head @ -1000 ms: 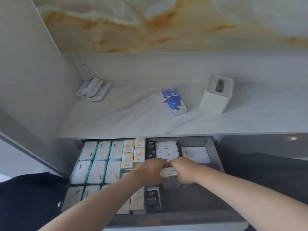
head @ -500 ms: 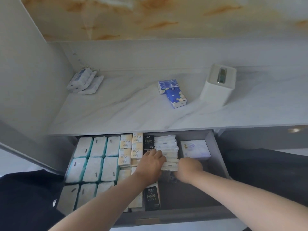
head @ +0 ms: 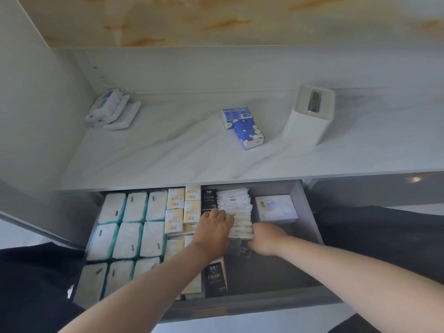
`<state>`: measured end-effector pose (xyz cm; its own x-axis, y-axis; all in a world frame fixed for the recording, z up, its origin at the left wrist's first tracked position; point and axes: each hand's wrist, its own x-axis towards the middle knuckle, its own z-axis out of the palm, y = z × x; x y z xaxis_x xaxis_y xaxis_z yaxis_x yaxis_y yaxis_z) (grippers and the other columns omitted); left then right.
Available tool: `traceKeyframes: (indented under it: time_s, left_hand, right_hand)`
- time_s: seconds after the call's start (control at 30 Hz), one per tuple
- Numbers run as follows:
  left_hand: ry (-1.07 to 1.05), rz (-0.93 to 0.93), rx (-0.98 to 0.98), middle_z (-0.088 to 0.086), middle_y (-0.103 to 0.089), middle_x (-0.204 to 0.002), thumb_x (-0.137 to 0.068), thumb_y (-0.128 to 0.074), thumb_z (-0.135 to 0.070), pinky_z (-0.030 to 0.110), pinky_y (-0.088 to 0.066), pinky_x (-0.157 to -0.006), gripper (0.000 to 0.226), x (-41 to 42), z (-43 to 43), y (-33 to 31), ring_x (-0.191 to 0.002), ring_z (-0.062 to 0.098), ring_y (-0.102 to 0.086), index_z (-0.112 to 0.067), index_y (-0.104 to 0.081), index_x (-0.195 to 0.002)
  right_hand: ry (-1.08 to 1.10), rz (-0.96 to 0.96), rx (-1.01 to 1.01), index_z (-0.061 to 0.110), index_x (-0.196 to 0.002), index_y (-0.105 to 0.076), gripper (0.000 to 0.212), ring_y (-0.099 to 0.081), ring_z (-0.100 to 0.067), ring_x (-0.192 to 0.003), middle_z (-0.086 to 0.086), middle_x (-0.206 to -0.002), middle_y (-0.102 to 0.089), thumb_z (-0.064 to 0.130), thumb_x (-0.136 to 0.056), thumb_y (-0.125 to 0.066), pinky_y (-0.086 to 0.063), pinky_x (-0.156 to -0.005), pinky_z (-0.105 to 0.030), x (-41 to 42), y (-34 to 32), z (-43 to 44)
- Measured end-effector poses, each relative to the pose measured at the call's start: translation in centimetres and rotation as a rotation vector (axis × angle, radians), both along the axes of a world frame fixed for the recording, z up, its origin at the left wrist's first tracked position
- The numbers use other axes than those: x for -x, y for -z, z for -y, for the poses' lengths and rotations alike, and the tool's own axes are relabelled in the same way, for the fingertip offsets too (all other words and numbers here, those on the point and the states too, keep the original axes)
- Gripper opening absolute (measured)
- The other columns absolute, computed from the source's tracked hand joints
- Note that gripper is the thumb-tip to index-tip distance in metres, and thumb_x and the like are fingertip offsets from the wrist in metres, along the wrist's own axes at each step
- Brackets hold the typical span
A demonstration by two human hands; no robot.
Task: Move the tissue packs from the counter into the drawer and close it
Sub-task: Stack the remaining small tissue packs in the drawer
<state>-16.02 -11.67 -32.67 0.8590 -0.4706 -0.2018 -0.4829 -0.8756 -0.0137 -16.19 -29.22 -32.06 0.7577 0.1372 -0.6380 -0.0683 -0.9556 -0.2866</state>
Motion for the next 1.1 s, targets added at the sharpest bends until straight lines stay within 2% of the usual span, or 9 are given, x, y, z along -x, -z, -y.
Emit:
traceKeyframes:
  time_s: [0.13, 0.23, 0.37, 0.47, 0.63, 0.73, 0.83, 0.97, 1.1]
  left_hand:
    - [0.004, -0.075, 0.077, 0.002, -0.051, -0.127, -0.087, -0.059, -0.039, 0.035, -0.045, -0.096, 0.049, -0.5, -1.0, -1.0, -0.116, 0.022, -0.047, -0.022, -0.045, -0.132]
    - [-0.037, -0.105, 0.248, -0.002, -0.05, -0.124, -0.087, -0.059, -0.036, 0.03, -0.047, -0.085, 0.046, -1.5, -2.1, -2.7, -0.114, 0.018, -0.05, -0.026, -0.047, -0.13]
    - [-0.103, -0.038, 0.399, -0.003, -0.053, -0.122, -0.088, -0.059, -0.036, 0.032, -0.046, -0.082, 0.037, -4.5, -4.6, -6.0, -0.114, 0.018, -0.051, -0.027, -0.055, -0.124]
    - [-0.201, 0.038, 0.468, -0.004, -0.056, -0.113, -0.088, -0.06, -0.035, 0.032, -0.046, -0.083, 0.032, -7.8, -7.8, -8.9, -0.108, 0.018, -0.054, -0.026, -0.058, -0.119]
    - [-0.406, 0.129, 0.517, -0.003, -0.058, -0.112, -0.089, -0.062, -0.032, 0.032, -0.047, -0.085, 0.031, -13.1, -15.7, -12.0, -0.105, 0.018, -0.055, -0.024, -0.059, -0.12]
    - [-0.528, 0.14, 0.492, -0.002, -0.057, -0.117, -0.09, -0.061, -0.032, 0.037, -0.046, -0.094, 0.036, -15.9, -20.6, -12.0, -0.113, 0.02, -0.052, -0.024, -0.055, -0.125]
    - [-0.666, 0.168, 0.514, 0.004, -0.055, -0.127, -0.089, -0.061, -0.031, 0.04, -0.043, -0.1, 0.045, -19.0, -24.6, -11.3, -0.122, 0.025, -0.046, -0.021, -0.051, -0.131]
    - [-0.726, 0.279, 0.613, 0.016, -0.044, -0.138, -0.089, -0.062, -0.022, 0.043, -0.04, -0.102, 0.052, -22.8, -27.6, -10.0, -0.131, 0.034, -0.036, -0.009, -0.044, -0.137]
    - [-0.738, 0.314, 0.733, 0.017, -0.024, -0.156, -0.089, -0.063, -0.018, 0.041, -0.025, -0.115, 0.072, -25.9, -29.0, -8.8, -0.145, 0.034, -0.019, -0.005, -0.027, -0.15]
  right_hand:
    - [-0.073, 0.022, 0.156, 0.024, -0.08, -0.055, 0.022, -0.058, -0.015, -0.074, 0.005, -0.082, -0.06, 0.046, -0.079, -0.057, -0.041, -0.058, -0.026, -1.2, -3.8, -0.3]
    - [-0.125, 0.206, 0.208, 0.024, -0.072, -0.052, 0.027, -0.056, -0.016, -0.071, 0.006, -0.076, -0.058, 0.049, -0.083, -0.051, -0.037, -0.056, -0.027, -2.0, -6.8, -1.0]
    - [-0.094, 0.518, 0.074, 0.025, -0.088, -0.064, 0.026, -0.062, -0.017, -0.087, 0.01, -0.089, -0.068, 0.047, -0.088, -0.051, -0.044, -0.067, -0.028, -3.7, -9.8, -3.7]
    - [-0.104, 0.623, -0.079, 0.028, -0.102, -0.066, 0.02, -0.062, -0.015, -0.096, 0.011, -0.103, -0.067, 0.039, -0.09, -0.053, -0.044, -0.072, -0.029, -6.1, -11.6, -7.2]
    - [-0.154, 0.601, -0.223, 0.025, -0.126, -0.057, 0.033, -0.058, -0.022, -0.11, 0.002, -0.133, -0.048, 0.032, -0.094, -0.054, -0.047, -0.091, -0.035, -12.5, -12.3, -14.6]
    - [-0.22, 0.552, -0.245, 0.025, -0.131, -0.054, 0.039, -0.053, -0.025, -0.12, -0.001, -0.138, -0.043, 0.027, -0.092, -0.055, -0.045, -0.099, -0.038, -16.6, -12.4, -19.1]
    - [-0.227, 0.509, -0.257, 0.026, -0.135, -0.053, 0.044, -0.051, -0.027, -0.123, -0.004, -0.137, -0.043, 0.023, -0.091, -0.056, -0.044, -0.1, -0.034, -20.5, -12.2, -23.5]
    - [0.009, 0.392, -0.427, 0.026, -0.142, -0.048, 0.055, -0.054, -0.024, -0.123, -0.008, -0.143, -0.046, 0.023, -0.089, -0.062, -0.044, -0.09, -0.024, -25.4, -12.0, -28.9]
    - [0.203, 0.329, -0.584, 0.025, -0.147, -0.042, 0.063, -0.059, -0.023, -0.116, -0.007, -0.142, -0.051, 0.02, -0.088, -0.065, -0.05, -0.097, -0.032, -29.4, -11.3, -32.2]
